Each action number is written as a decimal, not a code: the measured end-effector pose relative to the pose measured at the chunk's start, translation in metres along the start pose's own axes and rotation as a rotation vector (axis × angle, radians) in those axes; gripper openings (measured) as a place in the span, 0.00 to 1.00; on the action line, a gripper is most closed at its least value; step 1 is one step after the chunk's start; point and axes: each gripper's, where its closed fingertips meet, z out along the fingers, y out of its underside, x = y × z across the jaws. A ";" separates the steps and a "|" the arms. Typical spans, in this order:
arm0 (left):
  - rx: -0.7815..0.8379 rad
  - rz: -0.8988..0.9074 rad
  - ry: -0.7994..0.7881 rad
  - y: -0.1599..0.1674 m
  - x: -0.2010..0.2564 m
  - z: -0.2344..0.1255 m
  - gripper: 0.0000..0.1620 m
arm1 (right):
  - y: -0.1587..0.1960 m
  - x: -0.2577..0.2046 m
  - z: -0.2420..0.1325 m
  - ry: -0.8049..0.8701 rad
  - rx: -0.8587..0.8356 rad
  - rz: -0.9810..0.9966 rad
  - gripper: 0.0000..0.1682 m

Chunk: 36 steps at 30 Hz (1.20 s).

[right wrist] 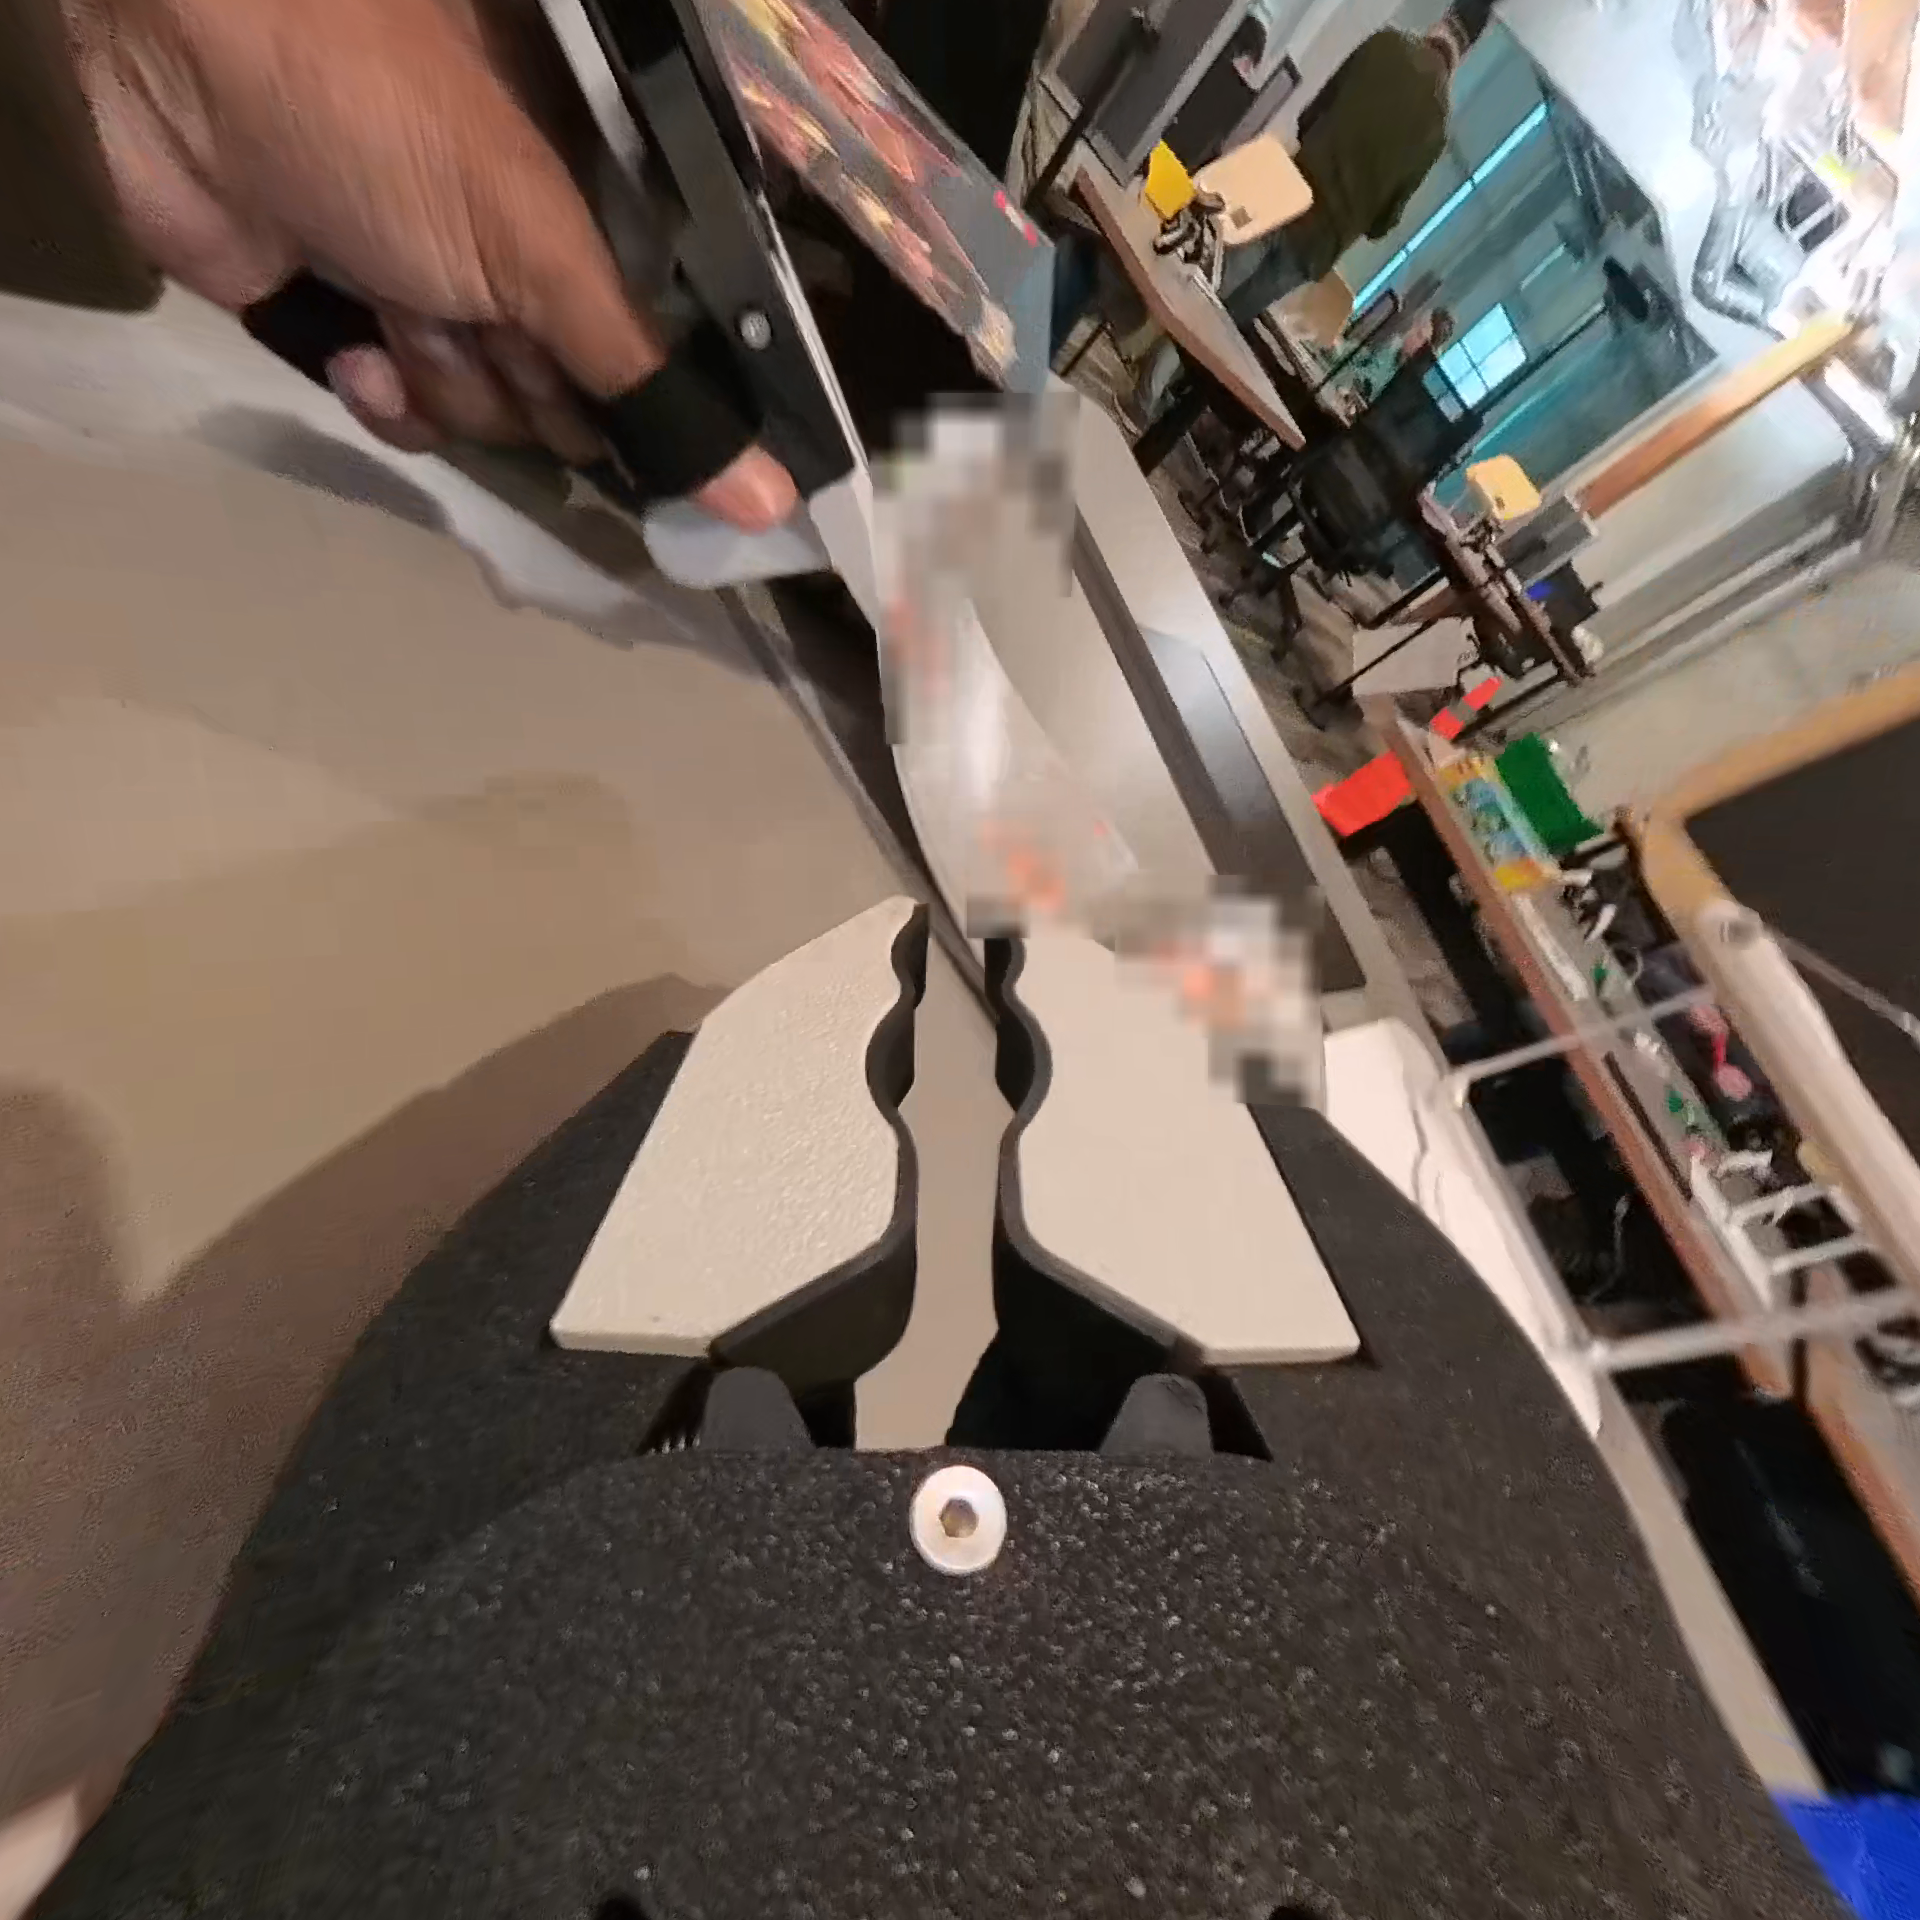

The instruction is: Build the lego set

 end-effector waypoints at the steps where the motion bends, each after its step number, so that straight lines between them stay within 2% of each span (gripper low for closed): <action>1: 0.004 -0.003 0.001 0.000 0.000 -0.001 0.21 | -0.006 -0.001 0.014 -0.003 -0.007 -0.035 0.07; 7: 0.023 -0.045 0.055 -0.004 0.007 -0.003 0.21 | -0.003 -0.017 0.086 -0.064 -0.107 -0.182 0.13; 15: 0.080 -0.119 0.172 -0.015 0.023 -0.009 0.20 | -0.003 -0.024 0.126 -0.084 -0.121 -0.182 0.15; 18: 0.109 -0.150 0.227 -0.020 0.029 -0.011 0.20 | -0.003 -0.021 0.135 -0.069 -0.134 -0.158 0.13; 21: 0.118 -0.136 0.241 -0.023 0.031 -0.015 0.20 | 0.000 -0.012 0.137 -0.018 -0.142 -0.137 0.02; 24: 0.100 -0.027 0.168 -0.023 0.023 -0.022 0.20 | 0.003 0.000 0.136 0.022 -0.147 -0.095 0.00; 26: 0.054 0.117 0.036 -0.018 0.009 -0.026 0.21 | 0.004 0.007 0.134 0.038 -0.144 -0.056 0.00; 30: -0.143 0.396 -0.210 0.008 -0.021 -0.026 0.22 | 0.005 0.015 0.132 0.042 -0.135 -0.013 0.00; 34: -0.263 0.445 -0.266 0.028 -0.033 -0.018 0.21 | 0.007 0.013 0.132 0.032 -0.136 -0.010 0.00; 36: -0.303 0.456 -0.302 0.034 -0.041 -0.017 0.16 | 0.007 0.011 0.132 0.027 -0.136 -0.016 0.00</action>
